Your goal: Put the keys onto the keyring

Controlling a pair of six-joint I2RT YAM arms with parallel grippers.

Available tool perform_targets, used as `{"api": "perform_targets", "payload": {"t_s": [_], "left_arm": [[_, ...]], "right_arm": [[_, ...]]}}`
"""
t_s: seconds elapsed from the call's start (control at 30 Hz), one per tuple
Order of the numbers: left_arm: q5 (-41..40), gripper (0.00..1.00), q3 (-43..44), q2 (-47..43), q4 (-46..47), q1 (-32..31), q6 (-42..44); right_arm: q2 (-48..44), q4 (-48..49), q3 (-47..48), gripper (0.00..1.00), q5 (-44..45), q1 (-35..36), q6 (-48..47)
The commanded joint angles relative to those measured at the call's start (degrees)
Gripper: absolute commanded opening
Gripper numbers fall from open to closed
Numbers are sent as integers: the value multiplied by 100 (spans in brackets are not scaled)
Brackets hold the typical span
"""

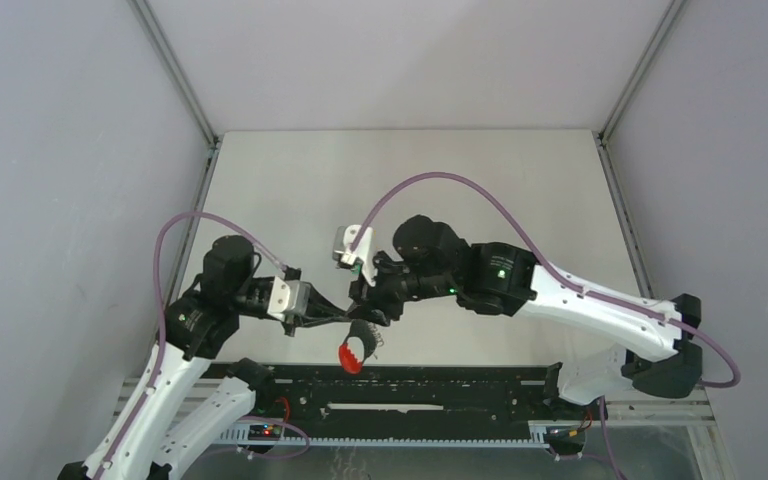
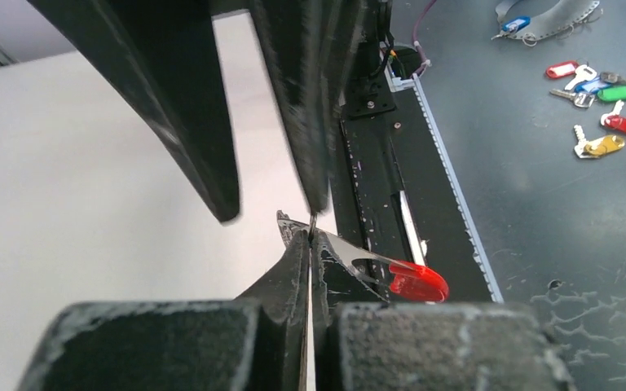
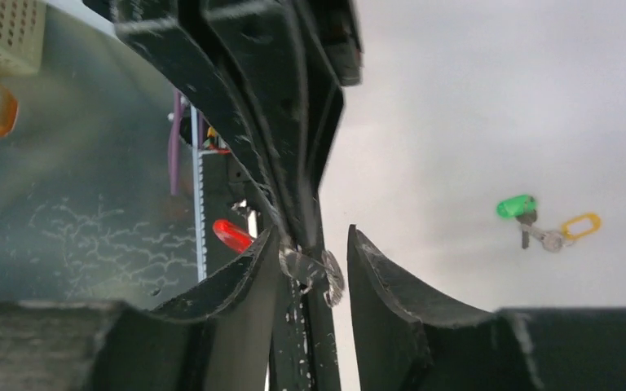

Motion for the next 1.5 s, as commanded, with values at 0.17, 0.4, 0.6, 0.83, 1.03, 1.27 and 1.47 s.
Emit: {"api": "perform_targets", "payload": {"t_s": [0.17,0.4,0.6,0.83,1.03,1.27,1.47], "left_arm": [[593,0,-185,-570,1084,-43,733],[762,0,-285,-587,1998,-56,856],[959,0,-15,-400,2138,-120,536],[1007,0,138,-149,2726,-204,-439],[891,0,130,-45,3296,-254,-1027],[862,0,111,-69,3441,-289,-1261],[838,0,103,-86,3446,-307,-1319]], "right_arm": [[-2413,2766,-2297,53,-125,-475,470],[-3195,4174,-3678,53,-327,-322,33],[-3148,4780,-3970,52,-515,-105,-446],[-2984,5663,-4181,48,-281,157,-874],[-2839,5590,-4181,46,-413,201,-972],[-2801,5568,-4181,42,-281,201,-893],[-2704,5782,-4181,40,-268,206,-806]]}}
